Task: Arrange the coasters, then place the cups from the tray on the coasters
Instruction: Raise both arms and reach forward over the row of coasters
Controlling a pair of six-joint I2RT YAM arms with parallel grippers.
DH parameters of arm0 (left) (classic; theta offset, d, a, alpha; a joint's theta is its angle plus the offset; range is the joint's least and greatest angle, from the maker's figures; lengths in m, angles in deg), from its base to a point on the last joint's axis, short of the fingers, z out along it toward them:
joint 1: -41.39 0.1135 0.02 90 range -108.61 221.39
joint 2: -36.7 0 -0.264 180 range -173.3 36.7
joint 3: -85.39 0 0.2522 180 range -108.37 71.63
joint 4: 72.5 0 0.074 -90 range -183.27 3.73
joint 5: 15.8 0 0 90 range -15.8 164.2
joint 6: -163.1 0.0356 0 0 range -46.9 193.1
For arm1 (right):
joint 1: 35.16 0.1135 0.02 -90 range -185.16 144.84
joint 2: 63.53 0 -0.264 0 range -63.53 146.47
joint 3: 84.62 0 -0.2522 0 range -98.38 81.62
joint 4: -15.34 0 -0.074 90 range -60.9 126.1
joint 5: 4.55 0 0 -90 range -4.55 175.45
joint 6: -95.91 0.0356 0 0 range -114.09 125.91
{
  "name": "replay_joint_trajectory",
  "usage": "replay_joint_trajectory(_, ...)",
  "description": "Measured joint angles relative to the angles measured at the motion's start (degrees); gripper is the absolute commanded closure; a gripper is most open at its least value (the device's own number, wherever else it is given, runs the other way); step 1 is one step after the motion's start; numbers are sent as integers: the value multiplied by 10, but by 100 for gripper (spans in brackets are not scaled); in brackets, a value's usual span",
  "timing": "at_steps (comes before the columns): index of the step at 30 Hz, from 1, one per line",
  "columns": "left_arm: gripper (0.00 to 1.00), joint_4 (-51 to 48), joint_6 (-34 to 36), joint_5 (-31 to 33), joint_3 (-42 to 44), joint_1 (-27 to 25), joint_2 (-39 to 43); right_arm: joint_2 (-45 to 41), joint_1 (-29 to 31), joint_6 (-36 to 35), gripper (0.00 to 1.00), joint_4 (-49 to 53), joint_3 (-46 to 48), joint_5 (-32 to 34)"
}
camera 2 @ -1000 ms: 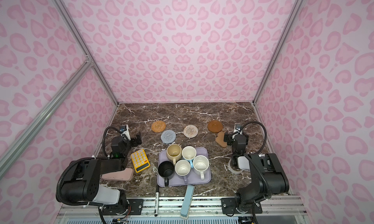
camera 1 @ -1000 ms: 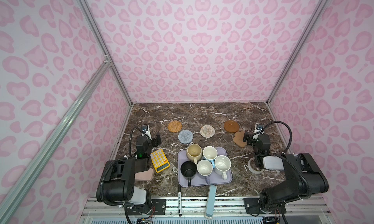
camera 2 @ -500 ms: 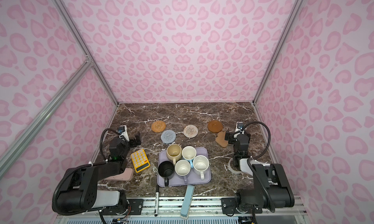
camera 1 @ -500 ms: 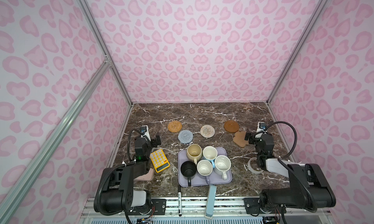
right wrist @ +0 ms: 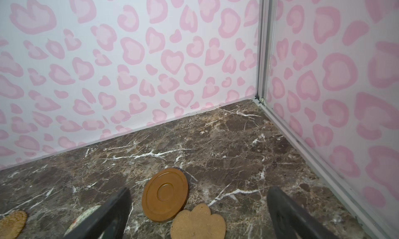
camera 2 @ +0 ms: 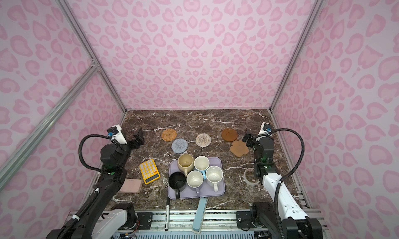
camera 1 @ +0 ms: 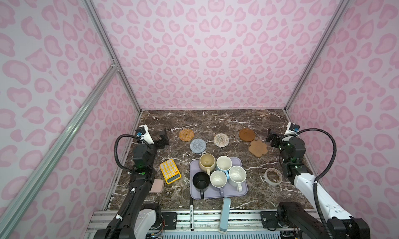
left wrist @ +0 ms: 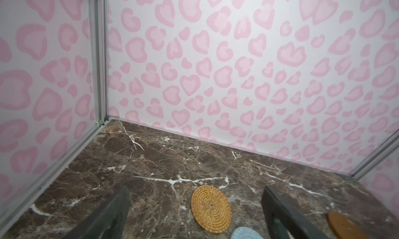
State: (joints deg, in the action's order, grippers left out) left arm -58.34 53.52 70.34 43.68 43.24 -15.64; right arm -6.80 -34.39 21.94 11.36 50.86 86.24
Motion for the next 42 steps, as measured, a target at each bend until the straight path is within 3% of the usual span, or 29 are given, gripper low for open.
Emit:
replay_joint_trajectory(6, 3, -84, -93, -22, -66, 0, 1, 46, 29, 15, 0, 76, -72, -77)
replay_joint_trajectory(10, 3, -143, -123, -50, -110, -9, -20, 94, 83, 4, 0, 123, -121, -83)
replay_joint_trajectory(14, 3, -230, -132, -47, -174, -54, -72, 156, 145, -9, 0, 155, -178, -71)
replay_joint_trajectory(20, 0, -349, -106, 2, -287, -121, -189, 268, 226, -39, 0, 202, -292, -50)
replay_joint_trajectory(29, 14, -450, -82, 49, -435, -139, -403, 405, 277, -62, 4, 262, -431, -56)
replay_joint_trajectory(42, 24, -581, -61, 127, -682, -163, -699, 515, 334, -82, 11, 307, -513, -83)
